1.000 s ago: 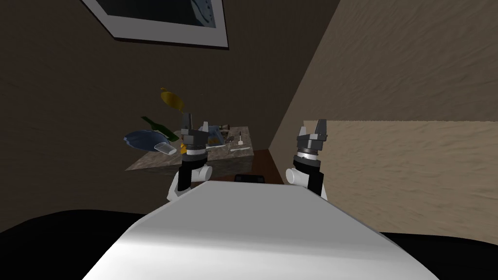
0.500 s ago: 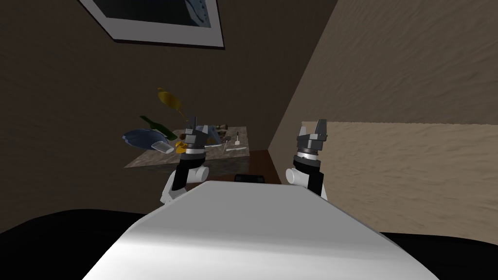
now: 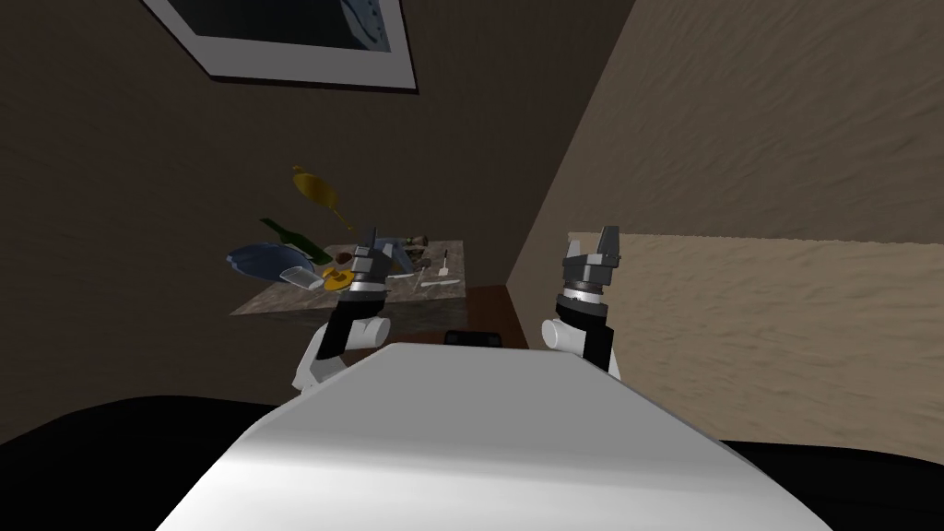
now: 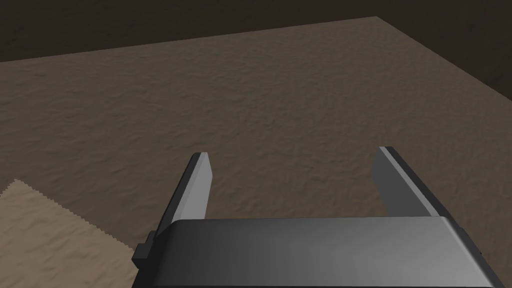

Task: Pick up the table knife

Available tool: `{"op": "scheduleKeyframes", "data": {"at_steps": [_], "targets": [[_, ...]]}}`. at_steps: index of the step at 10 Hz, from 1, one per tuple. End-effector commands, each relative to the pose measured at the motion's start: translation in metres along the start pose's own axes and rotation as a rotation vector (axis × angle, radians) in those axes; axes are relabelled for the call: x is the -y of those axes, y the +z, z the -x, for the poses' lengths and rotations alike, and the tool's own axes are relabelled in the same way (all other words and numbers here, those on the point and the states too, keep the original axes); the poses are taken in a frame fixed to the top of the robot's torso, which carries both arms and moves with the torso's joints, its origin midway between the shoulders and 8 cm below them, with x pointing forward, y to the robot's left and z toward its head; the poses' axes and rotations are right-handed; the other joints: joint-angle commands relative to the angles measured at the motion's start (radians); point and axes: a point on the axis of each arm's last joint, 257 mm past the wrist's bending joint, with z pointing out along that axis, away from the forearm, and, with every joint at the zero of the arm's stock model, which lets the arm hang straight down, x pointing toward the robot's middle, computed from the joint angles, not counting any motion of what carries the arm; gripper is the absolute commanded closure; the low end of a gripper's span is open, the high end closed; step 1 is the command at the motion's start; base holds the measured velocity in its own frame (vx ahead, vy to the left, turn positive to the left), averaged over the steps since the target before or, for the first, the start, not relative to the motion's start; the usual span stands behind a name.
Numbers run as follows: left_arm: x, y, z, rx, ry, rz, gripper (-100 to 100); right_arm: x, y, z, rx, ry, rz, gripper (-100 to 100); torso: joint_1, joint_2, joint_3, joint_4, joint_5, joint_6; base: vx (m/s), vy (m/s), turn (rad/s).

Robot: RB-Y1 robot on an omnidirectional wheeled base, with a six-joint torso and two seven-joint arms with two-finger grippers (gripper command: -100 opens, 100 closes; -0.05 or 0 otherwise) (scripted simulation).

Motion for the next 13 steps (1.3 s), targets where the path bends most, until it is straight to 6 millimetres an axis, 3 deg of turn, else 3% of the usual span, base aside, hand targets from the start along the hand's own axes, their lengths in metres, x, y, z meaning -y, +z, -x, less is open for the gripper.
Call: {"op": "scheduleKeyframes", "data": {"at_steps": [1, 8, 11, 13], "targets": [[-0.012, -0.001, 0.007, 0.005, 0.034, 0.051, -100, 0.000, 0.000, 0.000, 0.000, 0.000, 0.000, 0, 0.000, 0.000, 0.000, 0.000, 0.000, 0.000, 0.014, -0.127, 0.042], [-0.057, -0.013, 0.023, 0.011, 0.090, 0.230, -100, 0.000, 0.000, 0.000, 0.000, 0.000, 0.000, 0, -0.001, 0.000, 0.000, 0.000, 0.000, 0.000, 0.011, -0.104, 0.023], [-0.087, -0.029, 0.043, 0.021, 0.140, 0.354, -100, 0.000, 0.000, 0.000, 0.000, 0.000, 0.000, 0, 0.001, 0.000, 0.000, 0.000, 0.000, 0.000, 0.030, -0.116, 0.026], [-0.095, -0.033, 0.042, 0.018, 0.138, 0.389, -100, 0.000, 0.000, 0.000, 0.000, 0.000, 0.000, 0, 0.000, 0.000, 0.000, 0.000, 0.000, 0.000, 0.016, -0.092, 0.012]]}}
